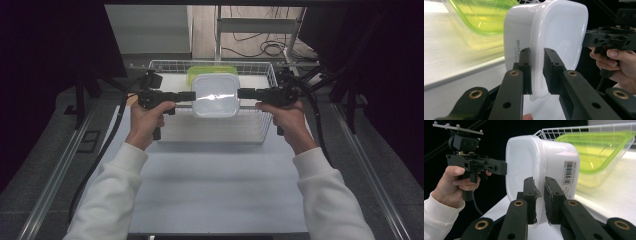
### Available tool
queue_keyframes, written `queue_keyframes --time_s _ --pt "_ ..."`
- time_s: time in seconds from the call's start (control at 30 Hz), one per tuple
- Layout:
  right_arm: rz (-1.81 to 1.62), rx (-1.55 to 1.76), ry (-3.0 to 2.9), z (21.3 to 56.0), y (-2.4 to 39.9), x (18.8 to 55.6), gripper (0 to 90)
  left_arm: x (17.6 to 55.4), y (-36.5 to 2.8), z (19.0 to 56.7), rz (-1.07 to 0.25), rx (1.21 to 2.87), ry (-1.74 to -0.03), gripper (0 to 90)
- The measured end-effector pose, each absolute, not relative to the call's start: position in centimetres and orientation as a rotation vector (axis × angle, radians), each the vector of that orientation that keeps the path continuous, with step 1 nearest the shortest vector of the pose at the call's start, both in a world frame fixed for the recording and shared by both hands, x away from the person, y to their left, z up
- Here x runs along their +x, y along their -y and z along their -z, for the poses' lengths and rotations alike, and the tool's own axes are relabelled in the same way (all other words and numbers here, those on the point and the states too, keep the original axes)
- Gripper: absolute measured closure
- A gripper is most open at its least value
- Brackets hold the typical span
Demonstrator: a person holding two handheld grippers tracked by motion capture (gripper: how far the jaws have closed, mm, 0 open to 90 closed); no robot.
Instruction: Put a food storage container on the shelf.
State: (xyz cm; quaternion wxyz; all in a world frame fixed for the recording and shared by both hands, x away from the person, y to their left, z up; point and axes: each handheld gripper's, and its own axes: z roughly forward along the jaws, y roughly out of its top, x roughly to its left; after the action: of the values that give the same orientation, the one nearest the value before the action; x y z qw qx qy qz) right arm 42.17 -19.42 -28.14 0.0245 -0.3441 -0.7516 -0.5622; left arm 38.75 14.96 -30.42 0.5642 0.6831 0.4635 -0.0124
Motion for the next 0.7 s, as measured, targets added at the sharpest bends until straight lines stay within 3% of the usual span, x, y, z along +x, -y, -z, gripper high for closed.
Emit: queue_keyframes --time_s 0.7 --pt "1.778 -1.06 2.337 24.5 19.0 46.4 79.3 43.1 -15.0 26.4 -0.015 1.61 -1.108 77.0"
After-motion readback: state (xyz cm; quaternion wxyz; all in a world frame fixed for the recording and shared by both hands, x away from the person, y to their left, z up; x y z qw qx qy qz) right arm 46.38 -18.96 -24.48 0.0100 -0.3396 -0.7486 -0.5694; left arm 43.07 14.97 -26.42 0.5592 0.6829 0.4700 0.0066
